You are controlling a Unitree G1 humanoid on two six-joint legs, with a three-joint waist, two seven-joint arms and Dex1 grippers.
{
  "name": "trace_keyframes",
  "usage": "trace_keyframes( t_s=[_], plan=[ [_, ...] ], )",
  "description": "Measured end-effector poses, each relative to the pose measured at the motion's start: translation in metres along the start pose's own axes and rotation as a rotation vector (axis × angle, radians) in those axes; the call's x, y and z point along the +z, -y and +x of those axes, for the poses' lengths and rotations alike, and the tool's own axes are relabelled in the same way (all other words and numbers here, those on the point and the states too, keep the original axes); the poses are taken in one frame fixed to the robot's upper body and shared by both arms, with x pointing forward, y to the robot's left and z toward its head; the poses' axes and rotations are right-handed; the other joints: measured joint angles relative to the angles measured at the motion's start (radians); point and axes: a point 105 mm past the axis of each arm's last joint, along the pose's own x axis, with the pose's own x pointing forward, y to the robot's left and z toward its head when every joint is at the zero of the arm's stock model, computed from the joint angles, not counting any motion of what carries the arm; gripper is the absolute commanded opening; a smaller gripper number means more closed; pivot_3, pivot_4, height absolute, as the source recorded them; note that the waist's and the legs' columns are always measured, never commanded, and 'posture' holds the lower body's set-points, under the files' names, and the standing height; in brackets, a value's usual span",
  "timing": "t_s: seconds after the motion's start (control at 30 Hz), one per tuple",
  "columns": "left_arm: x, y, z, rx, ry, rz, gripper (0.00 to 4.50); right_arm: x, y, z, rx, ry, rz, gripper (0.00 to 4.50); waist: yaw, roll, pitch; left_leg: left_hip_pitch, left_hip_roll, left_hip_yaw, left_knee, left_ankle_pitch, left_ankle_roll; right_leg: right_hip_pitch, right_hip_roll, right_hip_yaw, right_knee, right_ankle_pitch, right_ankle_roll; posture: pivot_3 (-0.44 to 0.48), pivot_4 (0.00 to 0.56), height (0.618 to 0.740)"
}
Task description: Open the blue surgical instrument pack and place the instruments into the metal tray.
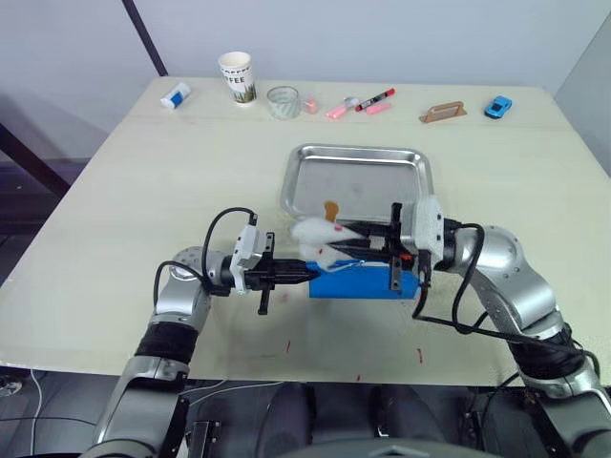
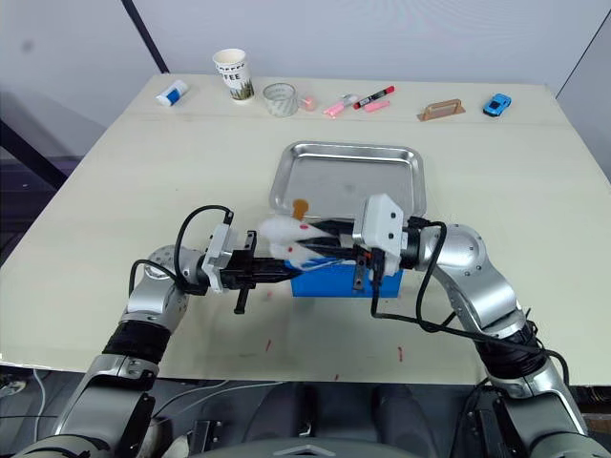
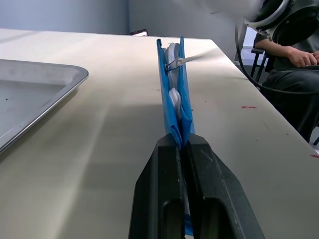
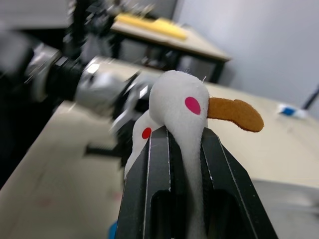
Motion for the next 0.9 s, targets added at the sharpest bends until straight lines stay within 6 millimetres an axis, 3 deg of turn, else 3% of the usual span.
trace_keyframes(
  t_s=[0.07, 0.1, 0.17, 0.3, 0.4, 0.7, 0.83, 0.9],
  plan=[
    [0.000, 0.000, 0.000, 0.000, 0.000, 0.000, 0.00, -0.003, -0.008, -0.003, 0.052, -0.025, -0.032, 0.02, 0.000, 0.000, 0.000, 0.000, 0.000, 0.000, 0.000, 0.000, 0.000, 0.000, 0.000, 0.000, 0.000, 0.000, 0.000, 0.000, 0.150, 0.718],
    [0.000, 0.000, 0.000, -0.001, -0.001, 0.000, 0.00, -0.005, -0.013, -0.003, 0.086, -0.035, -0.050, 0.80, 0.000, 0.000, 0.000, 0.000, 0.000, 0.000, 0.000, 0.000, 0.000, 0.000, 0.000, 0.000, 0.000, 0.000, 0.000, 0.000, 0.150, 0.718],
    [0.000, 0.000, 0.000, -0.003, -0.001, 0.000, 0.00, -0.006, -0.019, -0.003, 0.123, -0.035, -0.069, 1.37, 0.000, 0.000, 0.000, 0.000, 0.000, 0.000, 0.000, 0.000, 0.000, 0.000, 0.000, 0.000, 0.000, 0.000, 0.000, 0.000, 0.150, 0.718],
    [0.000, -0.001, 0.000, -0.004, -0.001, -0.001, 0.00, -0.004, -0.026, -0.005, 0.175, -0.028, -0.135, 3.35, 0.001, 0.000, 0.000, 0.000, 0.000, 0.000, 0.000, 0.000, 0.000, 0.000, 0.000, 0.000, 0.000, 0.000, 0.000, 0.000, 0.150, 0.718],
    [0.001, -0.002, 0.000, -0.003, -0.001, -0.001, 0.00, -0.004, -0.027, -0.009, 0.187, -0.034, -0.146, 4.41, 0.002, 0.000, 0.000, 0.000, 0.000, 0.000, 0.000, 0.000, 0.000, 0.000, 0.000, 0.000, 0.000, 0.000, 0.000, 0.000, 0.150, 0.718],
    [0.001, -0.003, 0.001, -0.008, -0.002, -0.001, 0.00, 0.003, -0.014, -0.045, 0.061, -0.036, -0.115, 4.41, 0.011, 0.000, 0.000, 0.001, 0.000, 0.000, 0.000, 0.000, 0.000, 0.000, 0.000, 0.000, 0.000, 0.000, 0.000, 0.000, 0.150, 0.718],
    [0.001, -0.003, 0.001, -0.010, -0.002, -0.001, 0.00, -0.014, -0.010, -0.078, -0.072, -0.092, 0.118, 4.41, 0.013, 0.000, 0.000, 0.001, 0.000, 0.000, 0.000, 0.000, 0.000, 0.001, 0.000, 0.001, 0.000, 0.000, 0.000, 0.000, 0.150, 0.718],
    [0.001, -0.003, 0.000, -0.007, -0.004, -0.001, 0.00, -0.021, -0.011, -0.085, -0.092, -0.110, 0.173, 4.41, 0.012, 0.000, 0.000, 0.002, 0.000, 0.001, 0.000, 0.000, 0.000, 0.001, 0.001, 0.001, 0.000, 0.000, 0.000, 0.000, 0.150, 0.718]
  ],
)
